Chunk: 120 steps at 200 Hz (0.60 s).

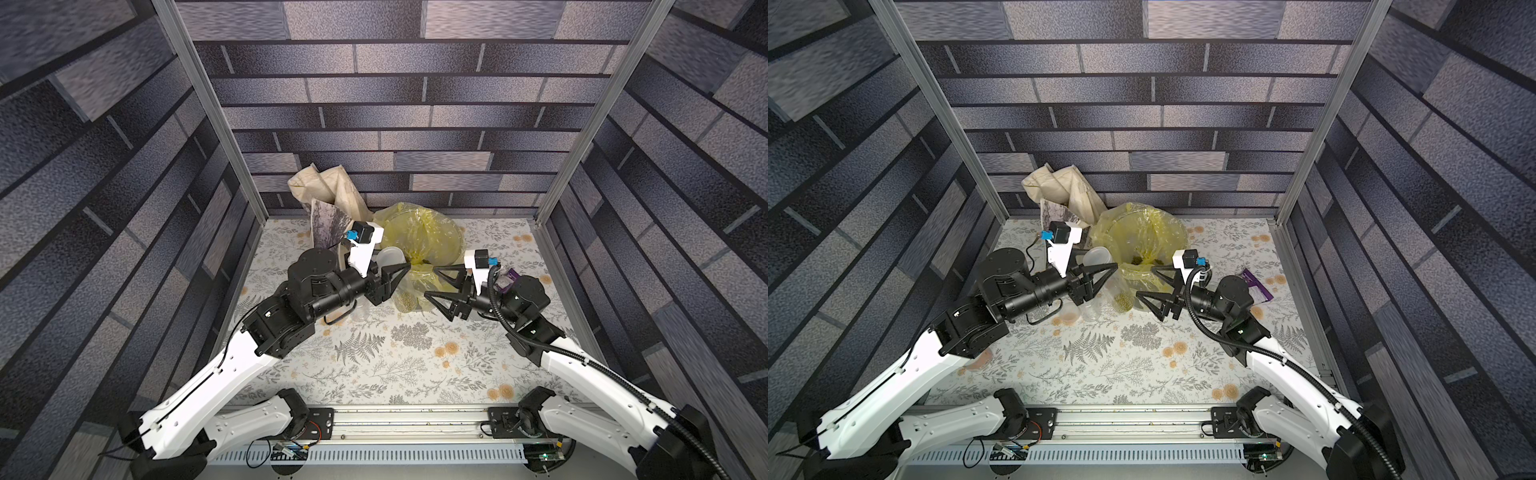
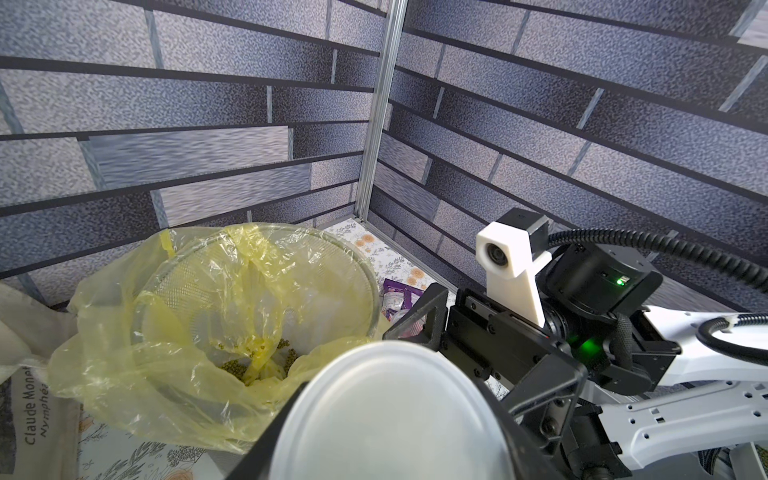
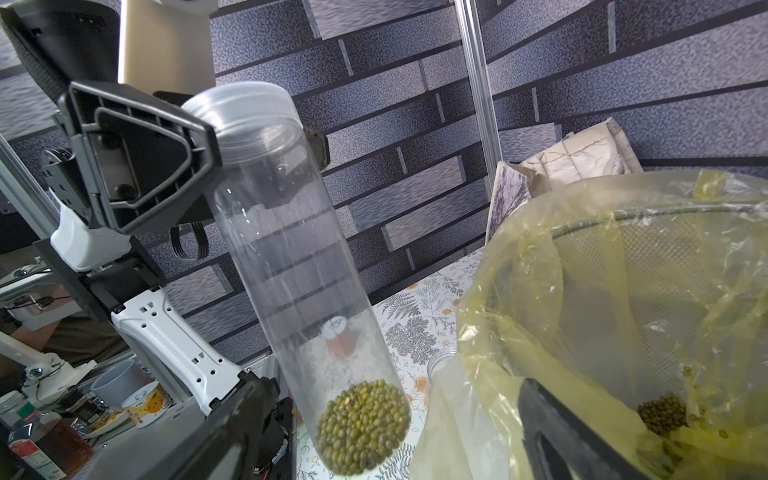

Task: Empty moldy mung beans from jars
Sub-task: Pick up the jar from the center of the board.

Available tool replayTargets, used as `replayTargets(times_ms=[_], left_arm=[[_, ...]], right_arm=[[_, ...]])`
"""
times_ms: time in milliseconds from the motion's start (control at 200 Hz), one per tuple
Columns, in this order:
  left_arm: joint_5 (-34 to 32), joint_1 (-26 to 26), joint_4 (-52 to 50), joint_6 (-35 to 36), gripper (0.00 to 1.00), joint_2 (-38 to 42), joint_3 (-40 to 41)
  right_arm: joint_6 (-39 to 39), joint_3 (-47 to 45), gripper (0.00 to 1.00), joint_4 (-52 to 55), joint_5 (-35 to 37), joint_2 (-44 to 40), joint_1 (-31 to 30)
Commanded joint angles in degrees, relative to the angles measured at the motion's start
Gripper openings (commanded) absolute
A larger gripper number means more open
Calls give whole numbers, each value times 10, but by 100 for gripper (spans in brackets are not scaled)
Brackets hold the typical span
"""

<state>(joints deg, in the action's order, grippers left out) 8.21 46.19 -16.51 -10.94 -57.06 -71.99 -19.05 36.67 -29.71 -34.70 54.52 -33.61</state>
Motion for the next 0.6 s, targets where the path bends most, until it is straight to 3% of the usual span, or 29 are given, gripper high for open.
replayTargets(times_ms=[0,220,596], left_arm=[[15,4,4,-2,49,-2,-22],[39,4,16,-5,50,-27,-41],[96,5,60,-35,50,-80,-96]], right_arm=[[30,21,97,19,11,-27,3],[28,36,97,19,-12,-12,3],[-48,51,99,-125,-121,55,3]])
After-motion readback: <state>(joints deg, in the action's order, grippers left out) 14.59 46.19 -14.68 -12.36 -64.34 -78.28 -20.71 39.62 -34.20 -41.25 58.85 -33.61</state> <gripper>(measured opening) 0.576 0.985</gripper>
